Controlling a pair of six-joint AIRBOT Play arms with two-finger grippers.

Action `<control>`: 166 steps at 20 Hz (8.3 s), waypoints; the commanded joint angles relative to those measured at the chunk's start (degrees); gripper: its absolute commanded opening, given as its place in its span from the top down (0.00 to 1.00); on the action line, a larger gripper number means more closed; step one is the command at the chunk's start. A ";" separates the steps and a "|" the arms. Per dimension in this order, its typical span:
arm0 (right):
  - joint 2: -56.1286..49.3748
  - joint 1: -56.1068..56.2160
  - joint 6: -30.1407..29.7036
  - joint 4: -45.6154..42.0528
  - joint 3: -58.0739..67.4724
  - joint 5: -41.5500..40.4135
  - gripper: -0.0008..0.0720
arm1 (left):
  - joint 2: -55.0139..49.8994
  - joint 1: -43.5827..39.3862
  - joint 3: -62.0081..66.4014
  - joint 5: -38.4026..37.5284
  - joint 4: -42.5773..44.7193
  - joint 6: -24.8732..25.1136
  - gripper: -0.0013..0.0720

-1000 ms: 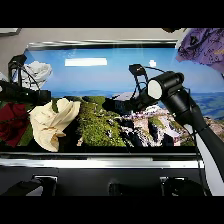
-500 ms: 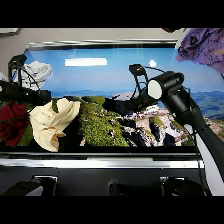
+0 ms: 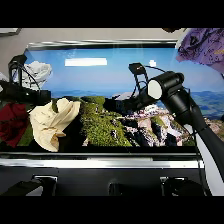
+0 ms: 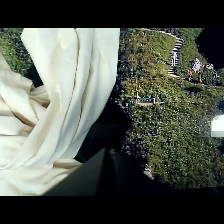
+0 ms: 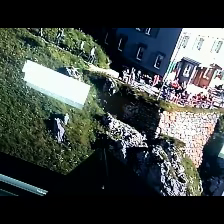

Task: Fold the clothes and pants, and hang the long-sleeved shirts on hangers.

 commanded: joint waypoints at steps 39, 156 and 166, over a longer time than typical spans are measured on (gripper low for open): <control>9.16 -31.28 -2.58 9.16 -12.17 0.42 0.30 | -24.65 -17.49 -2.80 21.81 -26.75 -7.30 0.06; -23.61 -25.09 -3.08 10.56 21.70 8.44 0.96 | 9.66 -16.76 -60.13 44.61 -41.33 -19.19 0.17; -20.70 -25.09 -3.06 9.68 21.70 7.76 0.96 | 2.69 -15.85 -48.00 49.29 -41.31 -8.66 0.96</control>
